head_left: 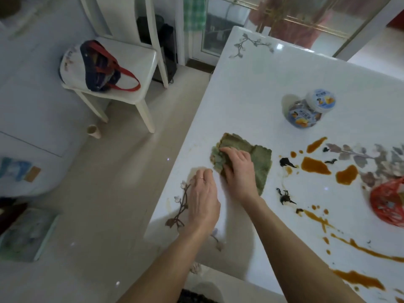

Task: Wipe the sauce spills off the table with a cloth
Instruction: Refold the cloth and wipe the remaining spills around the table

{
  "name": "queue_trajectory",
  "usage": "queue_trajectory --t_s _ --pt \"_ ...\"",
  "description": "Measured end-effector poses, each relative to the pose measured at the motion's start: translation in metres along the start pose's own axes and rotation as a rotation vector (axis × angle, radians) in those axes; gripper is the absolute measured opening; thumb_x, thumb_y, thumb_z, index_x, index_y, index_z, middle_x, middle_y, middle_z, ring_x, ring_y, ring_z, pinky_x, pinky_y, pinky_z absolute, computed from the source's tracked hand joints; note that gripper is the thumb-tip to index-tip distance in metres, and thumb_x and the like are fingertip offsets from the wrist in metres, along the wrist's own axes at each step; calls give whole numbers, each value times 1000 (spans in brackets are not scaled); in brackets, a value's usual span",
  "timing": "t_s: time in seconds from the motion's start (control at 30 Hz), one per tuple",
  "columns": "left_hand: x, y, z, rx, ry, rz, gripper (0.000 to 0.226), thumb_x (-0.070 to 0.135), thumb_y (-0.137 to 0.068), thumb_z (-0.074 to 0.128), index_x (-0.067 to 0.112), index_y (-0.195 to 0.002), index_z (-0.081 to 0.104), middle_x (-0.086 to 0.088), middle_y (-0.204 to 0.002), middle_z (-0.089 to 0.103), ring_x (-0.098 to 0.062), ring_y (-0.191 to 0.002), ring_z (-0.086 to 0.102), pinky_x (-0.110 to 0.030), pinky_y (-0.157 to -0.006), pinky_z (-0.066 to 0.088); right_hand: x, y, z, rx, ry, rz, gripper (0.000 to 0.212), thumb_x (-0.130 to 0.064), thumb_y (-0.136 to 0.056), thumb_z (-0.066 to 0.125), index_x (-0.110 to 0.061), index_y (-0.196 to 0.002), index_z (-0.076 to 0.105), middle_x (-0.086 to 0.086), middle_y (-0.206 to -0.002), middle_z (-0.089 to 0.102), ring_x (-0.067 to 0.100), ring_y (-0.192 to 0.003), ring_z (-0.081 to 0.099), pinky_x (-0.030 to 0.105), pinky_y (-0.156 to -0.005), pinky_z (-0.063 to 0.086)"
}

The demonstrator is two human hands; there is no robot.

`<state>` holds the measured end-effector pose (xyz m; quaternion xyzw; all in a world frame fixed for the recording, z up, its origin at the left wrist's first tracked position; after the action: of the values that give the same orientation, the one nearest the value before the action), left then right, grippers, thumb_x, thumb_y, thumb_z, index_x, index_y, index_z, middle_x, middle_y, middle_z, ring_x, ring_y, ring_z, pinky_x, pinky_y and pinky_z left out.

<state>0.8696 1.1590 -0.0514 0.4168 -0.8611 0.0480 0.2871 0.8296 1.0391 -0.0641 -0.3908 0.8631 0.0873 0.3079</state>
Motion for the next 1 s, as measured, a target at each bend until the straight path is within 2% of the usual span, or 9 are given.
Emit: queue_trajectory --t_s 0.1,0.2,0.33,0.43,0.63,0.73,0.8,0.87,1.0 --pt "3 0 4 19 -102 78 45 -10 -64 55 8 -104 59 -10 -112 56 -27 -95 57 -35 -81 52 -1 -48 11 -22 -246 230 37 -3 -90 55 -17 -123 62 1 -113 63 24 -116 48 17 -95 30" --pt "0 0 9 4 -118 124 39 -2 -62 71 9 -98 62 -9 -111 61 -24 -97 58 -32 -81 52 -28 -64 35 -149 -190 84 38 -4 -85 62 -16 -122 64 -3 -116 62 26 -114 45 14 -92 25" --pt "-6 0 13 -64 -29 133 40 -6 -72 58 9 -109 59 -9 -121 54 -25 -106 56 -37 -87 51 -37 -49 49 -244 -34 -199 44 -15 -75 75 -18 -119 67 -7 -128 59 25 -104 45 21 -94 28" --pt "-11 -6 5 -54 71 68 38 -6 -83 48 11 -117 54 -8 -127 49 -23 -111 52 -35 -90 48 -37 -59 46 -139 9 -195 44 -24 -73 78 -18 -116 69 -6 -125 60 23 -101 44 32 -92 37" --pt "-19 -28 -42 270 112 12 22 -1 -85 45 13 -100 53 -4 -107 52 -22 -95 49 -34 -80 46 -46 -3 54 -205 -106 -204 33 -38 -85 57 -27 -115 67 -17 -125 58 20 -101 50 41 -86 41" --pt "-21 -55 -38 156 -35 96 41 0 -81 49 15 -119 52 -3 -128 47 -24 -112 45 -32 -96 38 -30 4 38 -143 155 -204 52 -54 -86 52 -27 -131 56 -14 -139 51 23 -117 45 42 -91 37" --pt "-25 -71 -26 7 -151 180 61 1 -78 58 15 -135 41 -3 -146 35 -23 -134 31 -31 -109 26 -14 9 28 -93 339 -55 58 -60 -88 48 -32 -139 48 -13 -146 44 24 -132 35 42 -98 29" --pt "-26 -81 -14 -150 -265 278 73 -1 -80 54 13 -145 25 -2 -155 20 -20 -144 11 -33 -117 13 -7 31 22 -57 342 70 55 -57 -90 47 -33 -140 46 -14 -150 39 25 -140 27 45 -104 25" --pt "-9 -118 -7 -291 -439 494 72 -10 -85 37 14 -149 15 0 -158 10 -16 -145 4 -33 -118 4 0 66 14 -70 354 -26 50 -55 -92 48 -34 -137 49 -12 -149 41 23 -138 31 45 -101 29"
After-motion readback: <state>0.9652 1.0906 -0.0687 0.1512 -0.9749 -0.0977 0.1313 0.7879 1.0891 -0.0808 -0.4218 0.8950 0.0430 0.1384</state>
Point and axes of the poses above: each hand's wrist, its own y-axis away from the middle knuckle, its own z-axis out of the palm, x = y × z, the point moved 9 cm from there along -y, towards the middle knuckle
